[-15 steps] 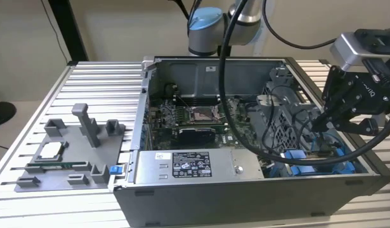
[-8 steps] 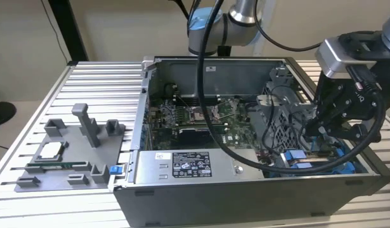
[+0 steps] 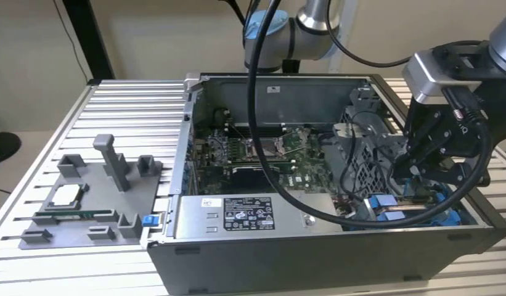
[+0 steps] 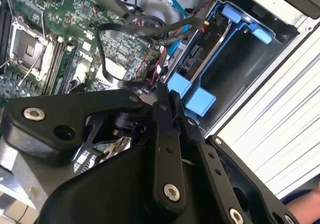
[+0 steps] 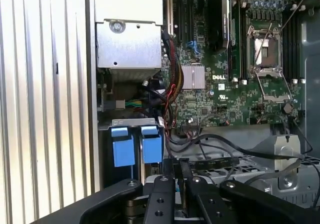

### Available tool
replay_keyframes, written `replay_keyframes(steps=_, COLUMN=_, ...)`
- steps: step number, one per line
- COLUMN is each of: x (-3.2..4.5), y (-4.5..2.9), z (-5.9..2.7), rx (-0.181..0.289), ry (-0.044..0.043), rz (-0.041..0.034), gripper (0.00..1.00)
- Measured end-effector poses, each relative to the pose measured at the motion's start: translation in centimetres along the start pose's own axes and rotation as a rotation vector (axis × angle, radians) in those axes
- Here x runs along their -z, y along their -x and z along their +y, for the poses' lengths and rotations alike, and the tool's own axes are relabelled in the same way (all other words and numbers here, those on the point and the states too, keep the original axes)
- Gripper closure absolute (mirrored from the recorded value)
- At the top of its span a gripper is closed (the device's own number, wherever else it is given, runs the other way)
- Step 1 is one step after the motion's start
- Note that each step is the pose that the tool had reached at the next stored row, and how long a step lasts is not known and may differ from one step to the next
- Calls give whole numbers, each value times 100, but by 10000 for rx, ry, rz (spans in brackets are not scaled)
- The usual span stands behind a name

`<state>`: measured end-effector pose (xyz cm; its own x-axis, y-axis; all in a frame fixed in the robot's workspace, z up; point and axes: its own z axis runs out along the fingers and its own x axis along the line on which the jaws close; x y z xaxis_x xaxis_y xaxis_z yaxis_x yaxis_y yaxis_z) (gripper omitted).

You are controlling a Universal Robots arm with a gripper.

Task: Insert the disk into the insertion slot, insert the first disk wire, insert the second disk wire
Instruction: 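Insert the second disk wire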

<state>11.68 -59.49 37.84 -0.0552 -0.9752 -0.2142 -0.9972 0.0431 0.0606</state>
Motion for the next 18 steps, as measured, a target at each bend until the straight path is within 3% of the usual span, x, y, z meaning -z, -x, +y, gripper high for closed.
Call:
replay_keyframes(steps=9, x=-1, y=0, z=2, rx=4, ry=-27, rz=-2, gripper=100)
replay_keyframes(steps=15, x=-9, y=-2, z=12, rx=82, ry=-374, rz=-18, gripper=100)
replay_keyframes(steps=18, x=-10, y=-3, z=12, rx=90, ry=-405, rz=-17, gripper=100)
